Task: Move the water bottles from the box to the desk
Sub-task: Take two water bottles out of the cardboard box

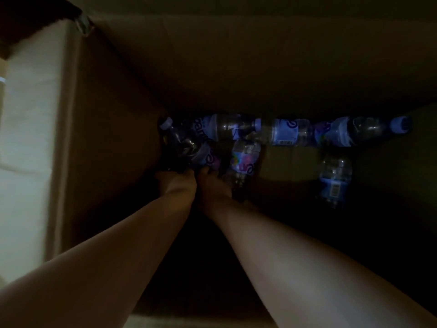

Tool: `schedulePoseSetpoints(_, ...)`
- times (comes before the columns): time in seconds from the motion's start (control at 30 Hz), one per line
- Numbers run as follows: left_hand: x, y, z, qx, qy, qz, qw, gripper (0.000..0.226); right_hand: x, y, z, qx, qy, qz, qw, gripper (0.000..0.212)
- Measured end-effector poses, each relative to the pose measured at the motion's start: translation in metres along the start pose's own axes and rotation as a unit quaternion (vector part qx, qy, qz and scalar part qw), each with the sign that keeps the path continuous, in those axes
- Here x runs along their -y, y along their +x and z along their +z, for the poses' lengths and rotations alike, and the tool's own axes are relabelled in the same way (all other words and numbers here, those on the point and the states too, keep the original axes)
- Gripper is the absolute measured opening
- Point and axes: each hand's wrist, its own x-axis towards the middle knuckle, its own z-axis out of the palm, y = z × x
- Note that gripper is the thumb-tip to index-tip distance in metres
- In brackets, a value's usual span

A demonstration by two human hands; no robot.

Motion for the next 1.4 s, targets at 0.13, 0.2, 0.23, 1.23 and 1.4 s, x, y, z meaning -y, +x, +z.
schedulePoseSetpoints(0.13, -0.001, -0.009, -0.005, -0.029, -0.043, 0.015, 0.999, 0.054, -0.002, -0.004, -0.008, -0.035, 0.008, -0.022, 0.999, 0.046)
schedulePoseSetpoints(0.2, 0.0, -0.022, -0.009, -0.065, -0.075, 0.041, 0.994, 0.053, -0.01, -0.011, -0.018, -0.055, 0.004, -0.035, 0.998, 0.045)
schedulePoseSetpoints(0.23, -0.001, -0.031, -0.012, -0.072, -0.104, 0.045, 0.991, 0.054, -0.013, -0.018, -0.024, -0.06, 0.003, -0.046, 0.997, 0.049)
schedulePoseSetpoints(1.23, -0.002, -0.139, -0.059, 0.327, -0.045, 0.207, 0.921, 0.077, -0.034, -0.143, -0.102, -0.023, 0.532, -0.061, 0.844, 0.046)
schedulePoseSetpoints(1.4, 0.0, -0.12, -0.051, 0.209, -0.133, 0.184, 0.951, 0.076, -0.032, -0.127, -0.1, 0.045, 0.544, -0.051, 0.836, 0.04)
